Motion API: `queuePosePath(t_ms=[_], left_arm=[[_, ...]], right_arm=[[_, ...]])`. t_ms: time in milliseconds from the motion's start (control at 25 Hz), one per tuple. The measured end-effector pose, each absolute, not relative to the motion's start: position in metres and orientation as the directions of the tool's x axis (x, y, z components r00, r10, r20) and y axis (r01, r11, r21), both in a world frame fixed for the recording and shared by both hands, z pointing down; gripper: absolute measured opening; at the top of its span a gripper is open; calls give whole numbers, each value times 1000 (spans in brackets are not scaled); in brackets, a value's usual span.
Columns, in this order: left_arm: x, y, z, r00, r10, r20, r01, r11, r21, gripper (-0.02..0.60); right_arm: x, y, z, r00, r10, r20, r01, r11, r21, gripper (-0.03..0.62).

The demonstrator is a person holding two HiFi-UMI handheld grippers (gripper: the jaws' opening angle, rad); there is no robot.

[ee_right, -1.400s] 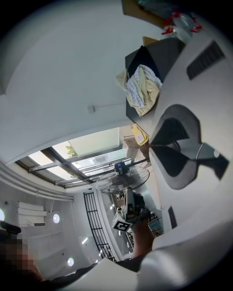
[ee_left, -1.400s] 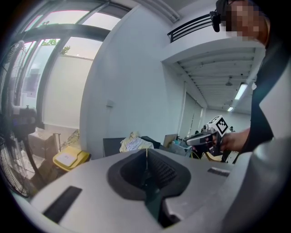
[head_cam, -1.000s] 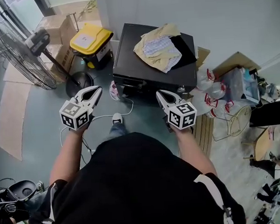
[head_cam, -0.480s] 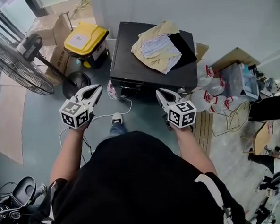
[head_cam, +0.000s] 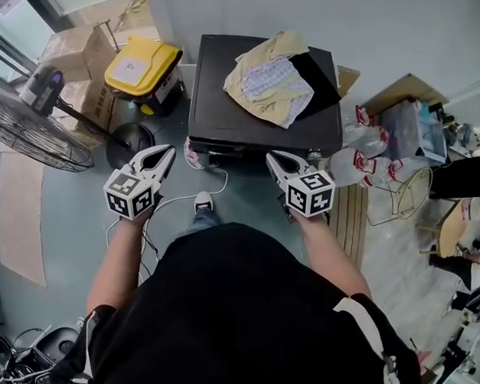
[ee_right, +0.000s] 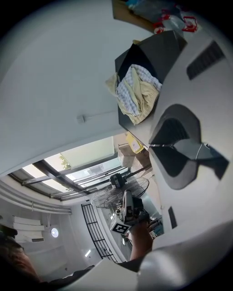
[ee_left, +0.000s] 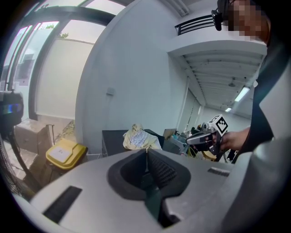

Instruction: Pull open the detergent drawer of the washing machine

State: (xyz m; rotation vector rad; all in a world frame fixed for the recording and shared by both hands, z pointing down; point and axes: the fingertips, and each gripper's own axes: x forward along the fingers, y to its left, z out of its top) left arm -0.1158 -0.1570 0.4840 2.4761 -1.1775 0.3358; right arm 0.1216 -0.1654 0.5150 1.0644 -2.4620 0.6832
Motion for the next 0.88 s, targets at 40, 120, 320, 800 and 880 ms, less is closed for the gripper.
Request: queuePosePath(t_ms=[40, 120, 320, 800, 880], left_arm=[[-117, -161, 487, 620, -690, 372, -782, -577, 234, 15], [-119, -167, 491, 620, -686, 381, -782, -575, 239, 15], [-122, -180, 502, 621, -672, 404, -782, -570, 252, 17], [-123, -197, 546, 627, -618, 473, -774, -561, 294, 17], [-120, -200, 553, 630, -606, 485, -771, -564, 297, 17]], right_arm=[[121, -167, 518, -645, -568, 512, -751, 594, -287, 12], [121, -170, 523, -644, -562, 519, -753, 589, -295, 12], [121, -178, 538, -636, -551, 540, -760, 568, -316, 12], [122, -193, 577, -624, -522, 582, -771, 533, -348, 12], [119, -195, 582, -625, -515, 587, -769, 534, -351, 12]])
